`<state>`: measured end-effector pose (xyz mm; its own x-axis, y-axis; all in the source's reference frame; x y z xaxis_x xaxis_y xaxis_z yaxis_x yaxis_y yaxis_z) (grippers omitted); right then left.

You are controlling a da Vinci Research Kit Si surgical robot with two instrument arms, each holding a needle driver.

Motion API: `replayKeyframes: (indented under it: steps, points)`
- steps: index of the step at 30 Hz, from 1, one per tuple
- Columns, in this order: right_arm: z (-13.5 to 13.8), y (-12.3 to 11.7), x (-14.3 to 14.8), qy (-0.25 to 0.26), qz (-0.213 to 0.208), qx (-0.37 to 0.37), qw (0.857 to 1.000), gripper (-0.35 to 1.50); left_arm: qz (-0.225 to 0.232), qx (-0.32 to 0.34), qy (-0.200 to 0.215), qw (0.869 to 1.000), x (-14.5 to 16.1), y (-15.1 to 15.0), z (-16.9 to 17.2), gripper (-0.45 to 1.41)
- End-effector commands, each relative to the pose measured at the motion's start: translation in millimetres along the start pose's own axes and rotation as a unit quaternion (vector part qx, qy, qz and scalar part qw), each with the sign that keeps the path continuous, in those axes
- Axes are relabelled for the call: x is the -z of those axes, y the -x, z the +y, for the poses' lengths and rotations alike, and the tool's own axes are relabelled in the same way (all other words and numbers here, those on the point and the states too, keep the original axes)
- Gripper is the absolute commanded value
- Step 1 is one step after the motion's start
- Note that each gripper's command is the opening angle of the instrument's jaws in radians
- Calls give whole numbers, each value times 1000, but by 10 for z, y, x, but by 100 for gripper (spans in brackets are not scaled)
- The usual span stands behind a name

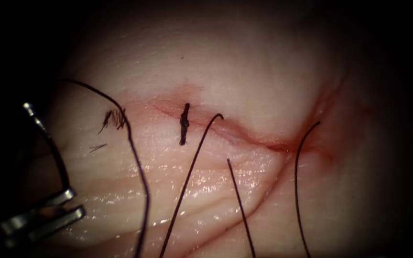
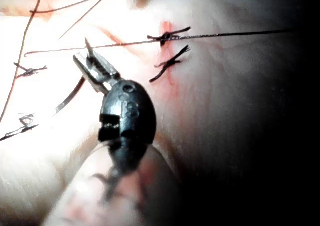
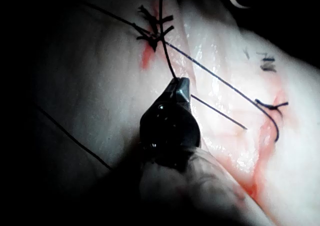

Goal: Wound Closure

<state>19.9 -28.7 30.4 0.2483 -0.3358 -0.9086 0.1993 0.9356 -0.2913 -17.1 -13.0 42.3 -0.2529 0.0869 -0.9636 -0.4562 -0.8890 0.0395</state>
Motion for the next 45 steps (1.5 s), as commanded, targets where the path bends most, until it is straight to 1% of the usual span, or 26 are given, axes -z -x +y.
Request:
replayKeyframes:
  steps: [1,3,5,7,8,9,10,11,12,13,14,16,17,19,22,23,24,28,29,30,33,34,38,41,45]
  points:
    - [-13,-25,-9,-18,6,11,1000,-35,1,0,0,1000,-6,4,4,-45]
    - [-25,-50,-9,-43,11,23,999,-35,1,0,0,1000,-6,5,4,-45]
    - [-36,-74,-11,-62,27,34,997,-35,1,0,0,1000,-6,5,4,-45]
    - [-36,-94,-15,-65,37,38,996,-35,1,0,0,1000,-6,5,4,-45]
    - [-32,-96,-17,-62,34,39,997,-35,1,0,0,1000,-6,5,4,-45]
    - [-27,-96,-19,-58,32,39,997,-25,1,0,0,1000,-6,5,4,-45]
    - [-22,-94,-19,-53,32,36,997,4,1,0,0,1000,-6,5,4,-45]
    - [-14,-88,-19,-36,30,32,998,41,1,-3,0,1000,-5,5,4,-45]
    - [-8,-83,-19,-22,28,27,999,66,1,-3,0,1000,-5,6,4,-45]
    - [-2,-76,-18,-9,27,21,999,85,1,-6,1,1000,-4,6,3,-45]
    - [6,-67,-17,6,26,14,1000,102,2,-12,2,1000,-1,6,2,-45]
    - [16,-52,-13,22,23,10,999,112,5,-23,6,1000,6,8,-3,-45]
    - [23,-41,-11,31,14,10,999,117,4,-29,7,1000,14,10,-9,-45]
    - [30,-26,-7,34,5,7,999,117,-3,-36,4,999,28,13,-19,-45]
    - [37,-5,-1,40,-5,5,999,117,-34,-69,3,997,56,20,-37,-45]
    - [38,3,0,41,-8,4,999,115,-52,-84,4,995,66,23,-44,-45]
    - [41,14,2,46,-12,1,999,115,-77,-103,-3,992,83,27,-54,-45]
    - [49,32,5,64,-15,-6,998,114,-86,-106,-15,991,99,29,-68,-45]
    - [56,44,5,72,-20,-9,997,110,-86,-110,-25,990,99,29,-69,-45]
    - [58,49,3,75,-22,-10,997,110,-82,-109,-27,990,98,28,-69,-45]
    - [65,68,-7,80,-34,-7,996,110,-66,-117,-22,991,88,27,-65,-45]
    - [67,76,-13,83,-40,-5,996,114,-62,-121,-19,991,83,27,-62,-45]
    - [71,104,-33,91,-54,2,994,117,-46,-125,-10,991,66,28,-51,-45]
    - [70,120,-49,95,-55,6,994,120,-40,-126,-7,991,58,30,-46,-45]
    - [65,134,-68,82,-67,13,994,119,-37,-127,-6,991,56,31,-43,-45]
